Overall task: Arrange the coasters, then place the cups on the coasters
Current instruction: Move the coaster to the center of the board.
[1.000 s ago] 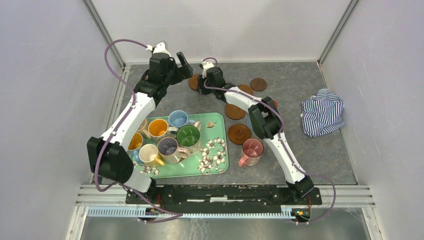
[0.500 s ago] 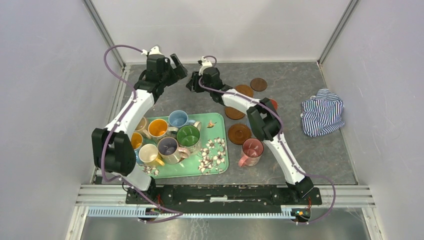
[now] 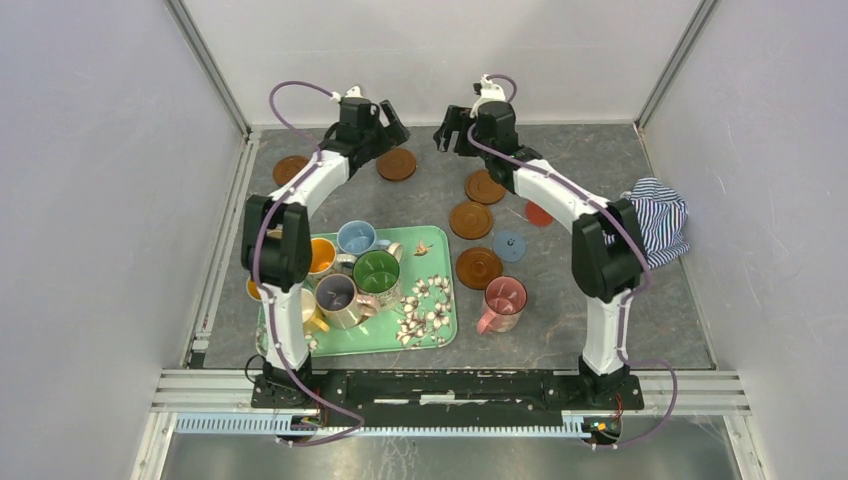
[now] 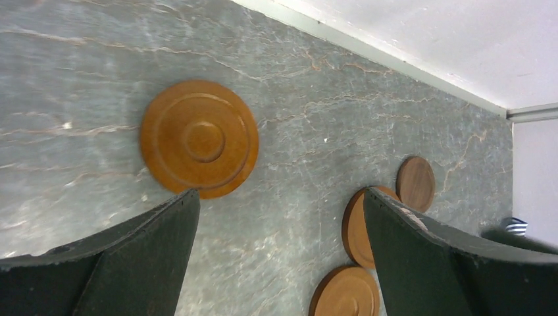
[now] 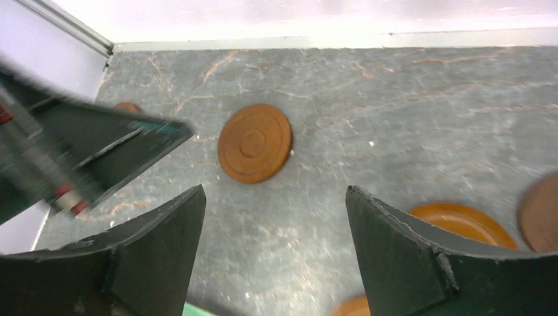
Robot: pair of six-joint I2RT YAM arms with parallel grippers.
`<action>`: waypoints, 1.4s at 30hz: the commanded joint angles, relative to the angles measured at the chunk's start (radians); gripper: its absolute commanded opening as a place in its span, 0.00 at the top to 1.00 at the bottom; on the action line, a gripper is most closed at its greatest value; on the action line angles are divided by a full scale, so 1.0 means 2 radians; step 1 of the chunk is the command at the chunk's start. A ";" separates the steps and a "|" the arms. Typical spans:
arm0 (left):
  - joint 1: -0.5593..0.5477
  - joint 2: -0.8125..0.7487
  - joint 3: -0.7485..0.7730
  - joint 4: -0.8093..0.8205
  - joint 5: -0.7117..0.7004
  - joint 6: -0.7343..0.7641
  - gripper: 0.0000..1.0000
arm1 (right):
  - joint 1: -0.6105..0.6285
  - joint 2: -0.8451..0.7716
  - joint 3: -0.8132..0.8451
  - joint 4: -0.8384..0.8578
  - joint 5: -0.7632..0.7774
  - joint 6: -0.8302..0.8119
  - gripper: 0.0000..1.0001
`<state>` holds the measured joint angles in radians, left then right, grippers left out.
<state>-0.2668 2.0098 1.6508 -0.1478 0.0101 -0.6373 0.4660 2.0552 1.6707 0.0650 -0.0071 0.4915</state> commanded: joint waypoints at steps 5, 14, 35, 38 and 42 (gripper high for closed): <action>-0.025 0.117 0.130 -0.020 -0.035 -0.038 0.00 | -0.010 -0.138 -0.137 -0.032 0.042 -0.028 0.02; -0.034 0.220 0.218 -0.056 -0.073 -0.048 0.00 | -0.017 -0.238 -0.228 -0.032 0.045 -0.048 0.02; 0.016 0.184 0.156 -0.127 -0.160 -0.030 0.00 | -0.020 -0.284 -0.290 -0.044 0.028 -0.064 0.02; 0.033 0.175 0.146 -0.127 -0.152 -0.021 0.00 | -0.021 -0.280 -0.291 -0.041 0.018 -0.061 0.02; 0.047 0.174 0.148 -0.128 -0.137 -0.002 0.00 | -0.020 -0.277 -0.291 -0.041 0.015 -0.061 0.02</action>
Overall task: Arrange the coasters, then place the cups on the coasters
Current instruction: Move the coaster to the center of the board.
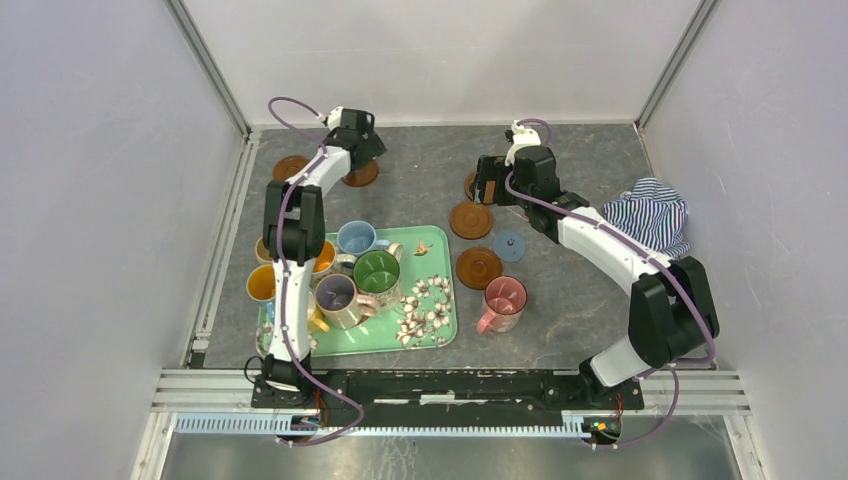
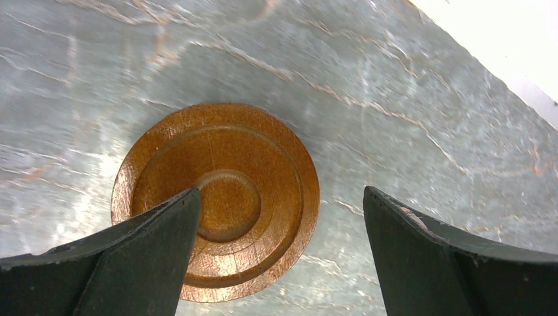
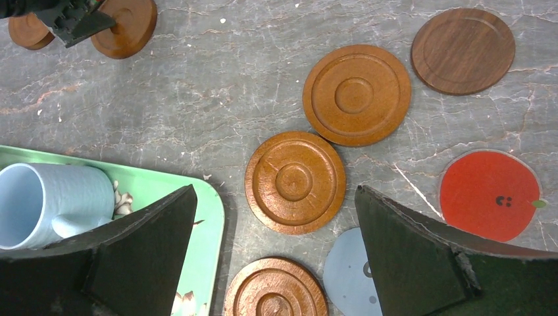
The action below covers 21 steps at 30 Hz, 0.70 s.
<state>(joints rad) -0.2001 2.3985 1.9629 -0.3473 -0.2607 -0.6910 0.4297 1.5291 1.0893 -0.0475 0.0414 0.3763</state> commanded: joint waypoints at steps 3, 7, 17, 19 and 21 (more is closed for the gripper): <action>0.018 -0.020 -0.007 -0.032 -0.001 0.032 0.00 | -0.002 -0.011 0.000 0.016 -0.010 -0.004 0.02; 0.030 -0.020 -0.010 -0.037 0.000 0.029 0.00 | -0.002 -0.005 0.006 0.014 -0.016 -0.005 0.02; 0.041 -0.024 -0.018 -0.033 0.007 0.034 0.00 | -0.002 -0.001 0.012 0.007 -0.013 -0.010 0.02; 0.043 -0.024 -0.017 -0.033 0.007 0.035 0.00 | -0.002 -0.003 0.012 0.004 -0.011 -0.013 0.02; 0.045 -0.024 -0.015 -0.033 0.008 0.036 0.00 | -0.002 -0.003 0.013 0.001 -0.009 -0.013 0.02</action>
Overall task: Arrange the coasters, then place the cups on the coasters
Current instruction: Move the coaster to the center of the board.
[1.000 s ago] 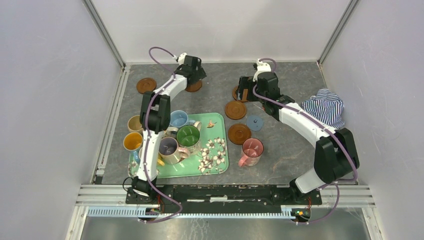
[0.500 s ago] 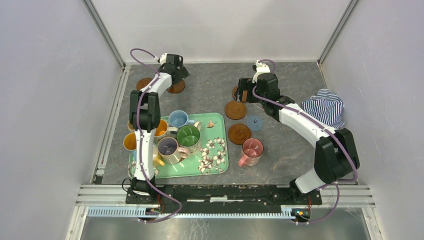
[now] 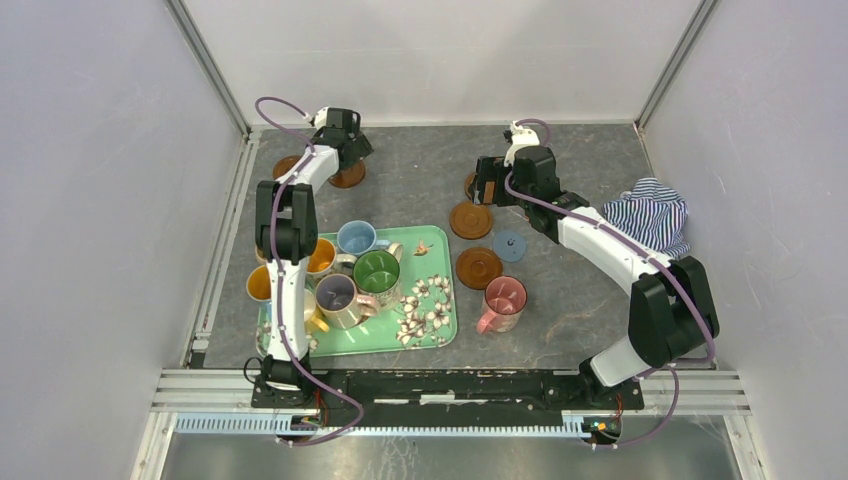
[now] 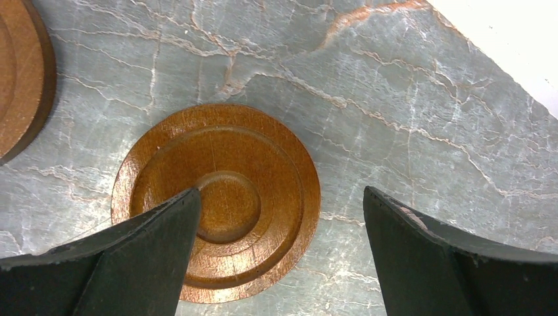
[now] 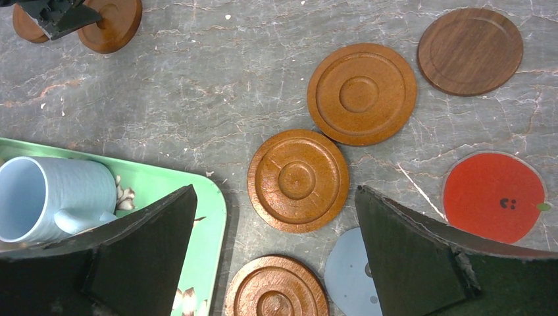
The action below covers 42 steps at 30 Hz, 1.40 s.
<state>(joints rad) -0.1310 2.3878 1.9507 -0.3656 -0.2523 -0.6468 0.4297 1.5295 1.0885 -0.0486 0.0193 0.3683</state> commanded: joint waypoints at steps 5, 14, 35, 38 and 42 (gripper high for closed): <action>0.012 -0.018 -0.002 -0.026 0.002 0.021 0.00 | -0.002 -0.004 0.015 -0.003 0.002 -0.012 0.02; 0.016 -0.011 0.032 -0.028 0.013 0.039 0.00 | -0.002 -0.005 0.025 -0.020 0.004 -0.020 0.02; -0.071 -0.197 -0.088 0.014 0.057 0.056 0.00 | -0.002 -0.008 -0.016 -0.059 0.061 -0.038 0.02; -0.112 -0.242 -0.144 0.030 0.067 0.061 0.00 | -0.002 0.005 -0.014 -0.063 0.073 -0.046 0.02; -0.160 -0.252 -0.167 0.042 0.083 0.067 0.00 | -0.003 0.002 -0.020 -0.069 0.091 -0.046 0.02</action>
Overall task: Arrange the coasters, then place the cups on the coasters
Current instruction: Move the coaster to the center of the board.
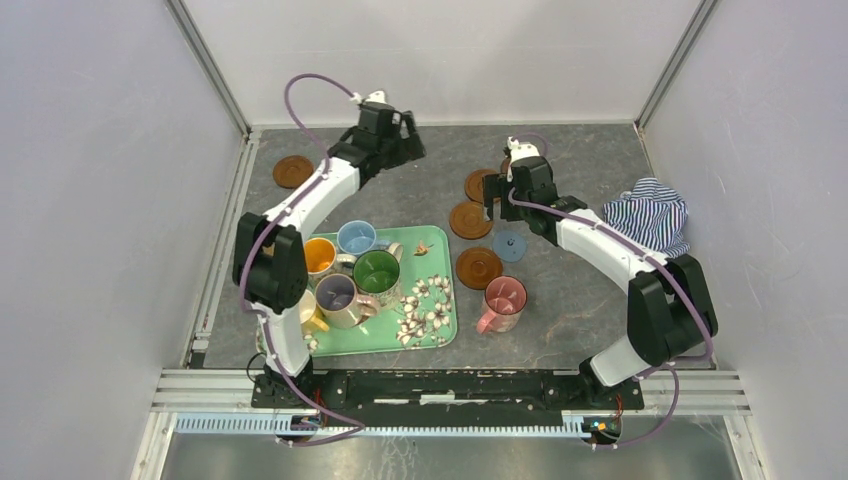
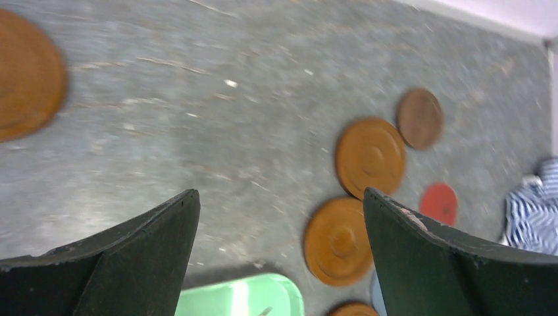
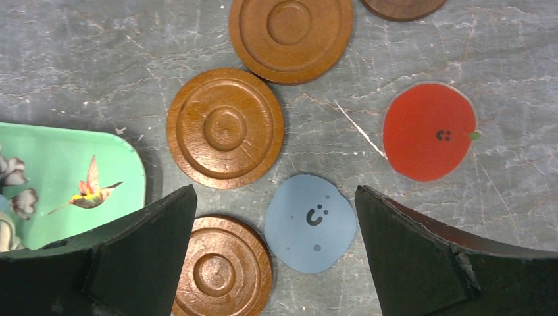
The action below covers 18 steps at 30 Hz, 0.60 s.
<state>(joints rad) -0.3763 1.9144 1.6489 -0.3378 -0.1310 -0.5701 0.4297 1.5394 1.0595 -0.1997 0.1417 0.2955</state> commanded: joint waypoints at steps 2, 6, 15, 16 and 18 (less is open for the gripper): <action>-0.058 0.002 0.002 0.032 0.029 0.028 0.00 | -0.003 -0.021 -0.019 0.002 0.046 -0.005 0.02; -0.096 0.068 0.068 0.030 0.024 0.027 0.00 | -0.004 -0.070 -0.055 -0.007 0.078 0.003 0.02; -0.149 0.194 0.217 0.001 0.000 0.019 0.00 | -0.009 -0.185 -0.090 -0.042 0.125 0.000 0.02; -0.152 0.205 0.227 0.002 -0.002 0.017 0.00 | -0.009 -0.195 -0.089 -0.046 0.125 -0.001 0.02; -0.158 0.222 0.244 0.002 -0.006 0.015 0.00 | -0.009 -0.217 -0.088 -0.050 0.121 -0.005 0.02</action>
<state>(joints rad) -0.6704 2.3142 2.0354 -0.3363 -0.1051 -0.5556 0.4160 1.1866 0.8749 -0.2844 0.3470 0.2935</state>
